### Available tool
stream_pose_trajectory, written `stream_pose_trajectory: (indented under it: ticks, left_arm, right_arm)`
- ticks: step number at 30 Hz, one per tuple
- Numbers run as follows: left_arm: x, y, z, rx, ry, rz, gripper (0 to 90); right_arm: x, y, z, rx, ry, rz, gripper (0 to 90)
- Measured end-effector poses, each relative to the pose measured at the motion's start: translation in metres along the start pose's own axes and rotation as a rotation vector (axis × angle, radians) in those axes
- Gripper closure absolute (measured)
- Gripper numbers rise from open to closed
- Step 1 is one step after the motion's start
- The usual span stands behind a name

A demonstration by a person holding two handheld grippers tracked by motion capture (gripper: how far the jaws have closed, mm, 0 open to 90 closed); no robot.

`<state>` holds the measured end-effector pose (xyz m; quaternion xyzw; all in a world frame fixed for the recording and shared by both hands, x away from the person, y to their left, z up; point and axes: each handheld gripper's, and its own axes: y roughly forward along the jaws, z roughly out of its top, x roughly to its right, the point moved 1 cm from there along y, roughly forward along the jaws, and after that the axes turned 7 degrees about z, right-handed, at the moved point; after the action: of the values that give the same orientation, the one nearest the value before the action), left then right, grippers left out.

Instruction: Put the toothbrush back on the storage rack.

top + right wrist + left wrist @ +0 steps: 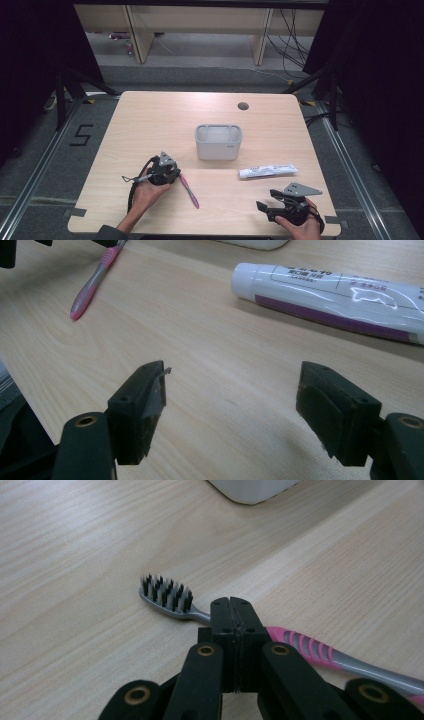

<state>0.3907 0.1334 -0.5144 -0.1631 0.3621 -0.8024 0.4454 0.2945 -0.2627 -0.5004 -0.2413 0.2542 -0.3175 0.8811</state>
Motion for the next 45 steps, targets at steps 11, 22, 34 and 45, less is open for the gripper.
stream_pose_trajectory:
  ticks: [11, 22, 34, 45]
  left_arm:
    - [-0.003, -0.016, 0.003, -0.019, -0.103, 0.0, 64.9]
    - [0.003, -0.018, 0.013, -0.147, -0.161, -0.033, 32.1]
    - [0.014, -0.009, 0.02, -0.192, -0.166, -0.048, 25.4]
    - [0.025, -0.001, 0.023, -0.213, -0.123, -0.037, 26.1]
  right_arm:
    - [0.002, -0.001, 0.001, -0.009, -0.027, 0.026, 28.6]
    - [-0.002, -0.002, 0.001, 0.027, 0.0, -0.006, 28.6]
    - [-0.001, -0.001, 0.001, 0.032, -0.016, -0.013, 29.1]
    - [0.001, -0.003, 0.002, 0.022, -0.038, -0.011, 29.4]
